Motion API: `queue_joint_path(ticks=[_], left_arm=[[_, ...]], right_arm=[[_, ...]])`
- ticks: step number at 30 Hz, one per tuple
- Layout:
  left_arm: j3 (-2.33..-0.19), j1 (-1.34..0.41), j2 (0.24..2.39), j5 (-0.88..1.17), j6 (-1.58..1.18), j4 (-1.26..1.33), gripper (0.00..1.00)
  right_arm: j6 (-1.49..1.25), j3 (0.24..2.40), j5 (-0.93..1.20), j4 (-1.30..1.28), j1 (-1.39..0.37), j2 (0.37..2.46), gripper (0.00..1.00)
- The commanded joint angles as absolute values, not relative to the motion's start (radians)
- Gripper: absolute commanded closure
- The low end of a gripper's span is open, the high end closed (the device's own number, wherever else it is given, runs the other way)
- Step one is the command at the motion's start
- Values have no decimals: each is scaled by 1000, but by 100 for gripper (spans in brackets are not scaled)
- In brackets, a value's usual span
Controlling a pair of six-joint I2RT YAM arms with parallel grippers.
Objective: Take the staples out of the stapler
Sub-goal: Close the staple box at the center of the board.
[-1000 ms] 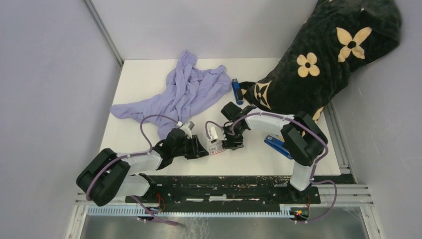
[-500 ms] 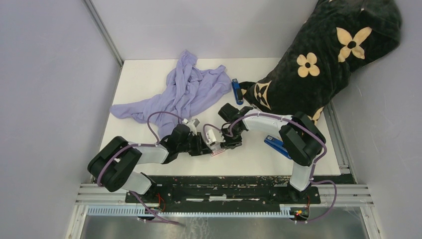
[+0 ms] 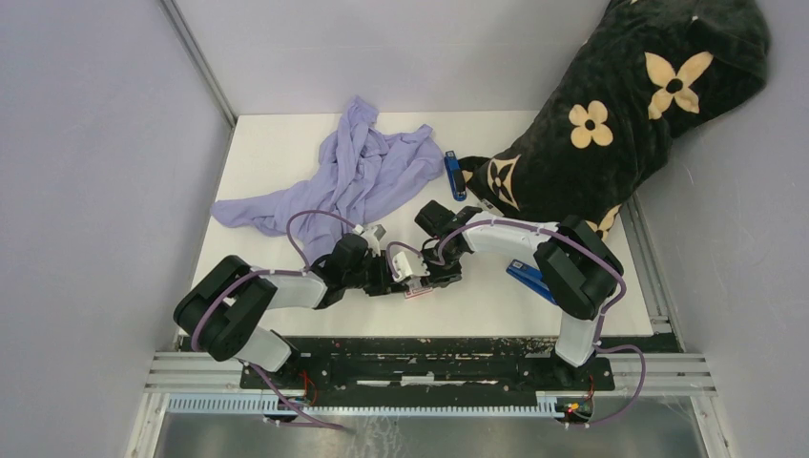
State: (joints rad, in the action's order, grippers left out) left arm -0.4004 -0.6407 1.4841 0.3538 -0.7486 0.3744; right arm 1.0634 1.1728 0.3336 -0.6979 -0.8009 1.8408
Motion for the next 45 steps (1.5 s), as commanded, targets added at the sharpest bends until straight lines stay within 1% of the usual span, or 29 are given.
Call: queue_joint_path(ticks=[1, 3, 7, 9, 11, 13, 16, 20, 22, 25, 28, 31, 32, 39, 45], left_arm=[[-412, -641, 1514, 352, -701, 346, 74], [-404, -641, 1509, 351, -705, 355, 73], [-386, -641, 1477, 339, -708, 363, 67], [-369, -641, 1446, 333, -705, 369, 62], [-354, -640, 1405, 323, -697, 372, 56], [-343, -640, 1354, 309, -684, 366, 51], [-322, -640, 1265, 297, -666, 362, 48], [-272, -640, 1118, 280, -635, 367, 44], [-249, -640, 1045, 282, -612, 377, 39], [-219, -640, 932, 273, -582, 394, 30], [-166, -640, 842, 255, -595, 457, 16], [-97, -640, 776, 238, -636, 541, 2], [-76, -640, 762, 229, -651, 561, 0], [9, -640, 745, 211, -699, 670, 0], [25, -640, 757, 162, -707, 700, 1]], right_arm=[[1049, 1169, 361, -662, -827, 1850, 59], [1038, 1178, 361, -675, -822, 1844, 56], [1030, 1189, 382, -716, -790, 1790, 41], [1033, 1195, 397, -756, -765, 1742, 35], [1033, 1200, 425, -794, -733, 1692, 30], [1026, 1211, 462, -840, -709, 1641, 28], [1002, 1218, 518, -898, -690, 1568, 25], [872, 1211, 615, -917, -667, 1497, 25], [786, 1223, 660, -925, -643, 1484, 25], [675, 1221, 749, -933, -600, 1479, 26], [557, 1154, 845, -849, -571, 1467, 27], [468, 1094, 873, -751, -540, 1476, 28], [455, 1092, 872, -744, -523, 1489, 28], [315, 1062, 959, -658, -384, 1597, 38], [275, 1042, 898, -591, -378, 1629, 38]])
